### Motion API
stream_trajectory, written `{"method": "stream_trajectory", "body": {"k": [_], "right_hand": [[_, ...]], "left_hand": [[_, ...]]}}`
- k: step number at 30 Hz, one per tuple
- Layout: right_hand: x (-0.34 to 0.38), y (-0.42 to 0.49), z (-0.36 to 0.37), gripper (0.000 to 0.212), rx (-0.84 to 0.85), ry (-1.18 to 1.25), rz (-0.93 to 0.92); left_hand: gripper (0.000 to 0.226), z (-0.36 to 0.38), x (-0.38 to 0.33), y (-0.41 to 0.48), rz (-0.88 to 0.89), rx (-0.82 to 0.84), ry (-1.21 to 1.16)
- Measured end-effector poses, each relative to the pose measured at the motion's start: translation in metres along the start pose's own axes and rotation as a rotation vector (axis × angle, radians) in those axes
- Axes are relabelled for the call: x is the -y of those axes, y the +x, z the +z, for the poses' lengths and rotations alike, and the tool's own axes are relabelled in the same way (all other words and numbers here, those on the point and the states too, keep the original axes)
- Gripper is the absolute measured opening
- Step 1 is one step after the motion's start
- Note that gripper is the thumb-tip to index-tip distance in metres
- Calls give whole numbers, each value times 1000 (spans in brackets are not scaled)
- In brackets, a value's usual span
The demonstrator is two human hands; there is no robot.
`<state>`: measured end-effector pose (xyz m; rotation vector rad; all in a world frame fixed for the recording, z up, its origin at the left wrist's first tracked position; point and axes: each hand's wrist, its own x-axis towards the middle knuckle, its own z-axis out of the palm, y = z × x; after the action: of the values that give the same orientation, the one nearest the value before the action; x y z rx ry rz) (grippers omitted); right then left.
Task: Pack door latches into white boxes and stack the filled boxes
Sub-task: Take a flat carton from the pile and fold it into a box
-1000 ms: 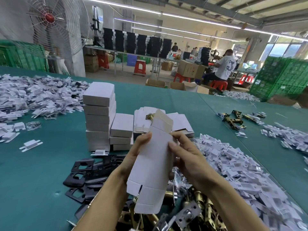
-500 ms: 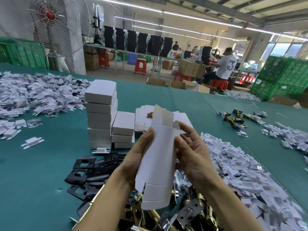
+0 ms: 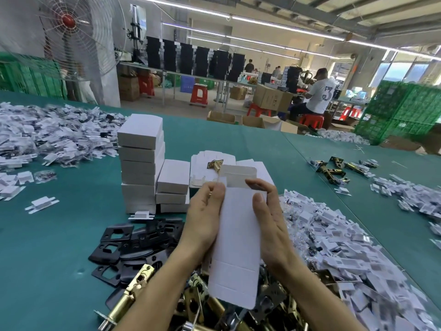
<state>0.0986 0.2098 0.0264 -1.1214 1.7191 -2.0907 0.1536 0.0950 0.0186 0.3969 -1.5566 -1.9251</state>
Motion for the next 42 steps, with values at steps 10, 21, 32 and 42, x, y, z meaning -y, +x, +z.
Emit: {"method": "stream_trajectory", "body": {"k": [10, 21, 32, 42], "right_hand": [[-13, 3, -11, 26, 7, -156, -47], [-7, 1, -26, 30, 58, -260, -72], [-1, -1, -36, 25, 69, -136, -85], [-6, -1, -42, 24, -4, -219, -183]], "left_hand": [[70, 4, 13, -5, 219, 309, 258], [17, 0, 2, -9, 329, 263, 202], [53, -7, 4, -3, 416, 190, 190], [57, -10, 21, -3, 396, 201, 325]]}}
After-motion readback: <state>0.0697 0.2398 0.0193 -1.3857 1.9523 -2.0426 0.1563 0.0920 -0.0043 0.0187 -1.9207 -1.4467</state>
